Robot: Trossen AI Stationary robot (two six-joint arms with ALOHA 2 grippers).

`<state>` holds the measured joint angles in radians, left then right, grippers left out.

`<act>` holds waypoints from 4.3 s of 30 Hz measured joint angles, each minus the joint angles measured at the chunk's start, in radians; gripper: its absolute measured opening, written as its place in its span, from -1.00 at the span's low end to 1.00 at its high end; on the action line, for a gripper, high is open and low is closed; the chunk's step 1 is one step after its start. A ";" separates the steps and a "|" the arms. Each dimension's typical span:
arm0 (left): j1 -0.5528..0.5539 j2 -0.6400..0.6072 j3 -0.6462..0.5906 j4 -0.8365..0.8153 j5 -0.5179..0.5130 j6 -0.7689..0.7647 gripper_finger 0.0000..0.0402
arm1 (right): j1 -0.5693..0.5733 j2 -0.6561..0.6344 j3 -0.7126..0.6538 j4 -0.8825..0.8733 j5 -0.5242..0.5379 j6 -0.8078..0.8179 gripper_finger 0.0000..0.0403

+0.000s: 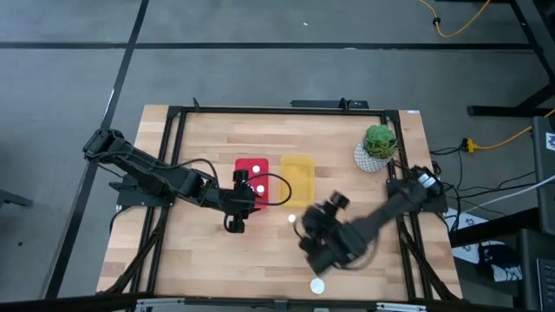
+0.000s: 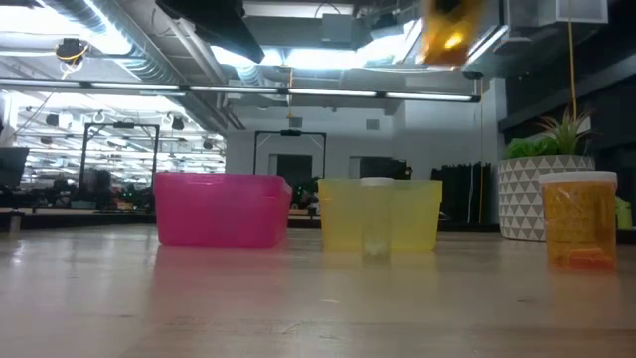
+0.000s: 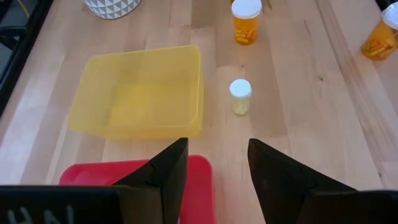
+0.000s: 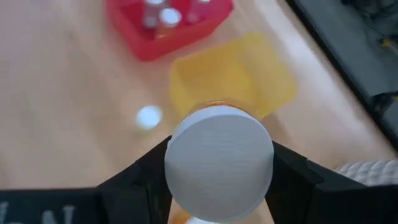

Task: Pick and place medicine bottles into bin by pill shape (circle, oval)
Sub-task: Put the large orange pill bottle into the yellow bin, then put the small yellow pill bottle into the red bin

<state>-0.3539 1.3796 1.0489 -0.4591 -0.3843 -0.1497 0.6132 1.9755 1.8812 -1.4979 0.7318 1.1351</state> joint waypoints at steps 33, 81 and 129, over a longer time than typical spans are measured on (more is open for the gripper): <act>-0.145 0.000 0.000 -0.004 -0.079 -0.032 -0.20 | -0.669 0.002 -0.454 0.763 -0.458 -0.775 -0.02; 0.059 0.302 0.000 0.383 0.175 0.020 -0.23 | -0.105 -0.391 -0.336 -0.067 -0.395 -0.021 0.26; 0.120 0.545 0.001 0.665 0.240 0.029 0.04 | 0.073 -0.460 -0.367 -0.073 -0.358 0.111 0.26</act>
<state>-0.2338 1.9249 1.0502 0.2056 -0.1444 -0.1204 0.6861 1.5154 1.5143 -1.5708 0.3737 1.2464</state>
